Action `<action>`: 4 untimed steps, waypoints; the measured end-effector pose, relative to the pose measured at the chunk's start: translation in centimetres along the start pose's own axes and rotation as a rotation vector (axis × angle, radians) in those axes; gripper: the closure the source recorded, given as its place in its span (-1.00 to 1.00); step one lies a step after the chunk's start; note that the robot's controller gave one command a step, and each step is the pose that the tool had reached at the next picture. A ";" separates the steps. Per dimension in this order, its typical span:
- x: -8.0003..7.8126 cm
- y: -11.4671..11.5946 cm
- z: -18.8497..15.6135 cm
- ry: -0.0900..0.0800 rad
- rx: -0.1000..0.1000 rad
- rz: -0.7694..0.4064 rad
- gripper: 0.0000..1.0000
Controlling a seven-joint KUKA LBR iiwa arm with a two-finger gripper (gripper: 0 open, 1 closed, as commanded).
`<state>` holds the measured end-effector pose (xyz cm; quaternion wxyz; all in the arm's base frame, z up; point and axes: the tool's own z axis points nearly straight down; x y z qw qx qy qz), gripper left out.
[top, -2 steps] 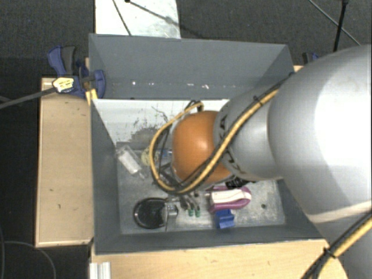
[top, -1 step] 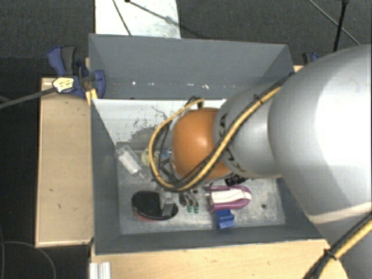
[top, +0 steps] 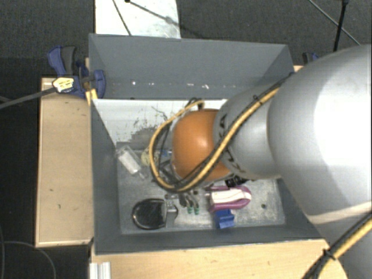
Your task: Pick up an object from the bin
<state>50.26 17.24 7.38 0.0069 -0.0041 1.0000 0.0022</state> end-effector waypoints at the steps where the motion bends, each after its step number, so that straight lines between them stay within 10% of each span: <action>1: 2.2 5.9 0.0 0.003 0.000 -0.274 -1.00; 2: 1.4 7.5 0.1 0.005 0.000 -0.697 -1.00; 3: 1.3 7.6 0.1 0.004 0.000 -0.691 1.00; 4: -1.0 7.1 -13.2 0.006 -0.001 -0.665 1.00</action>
Offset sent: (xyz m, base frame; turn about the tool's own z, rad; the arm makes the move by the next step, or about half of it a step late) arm -0.0252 0.0580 -0.0034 -0.2730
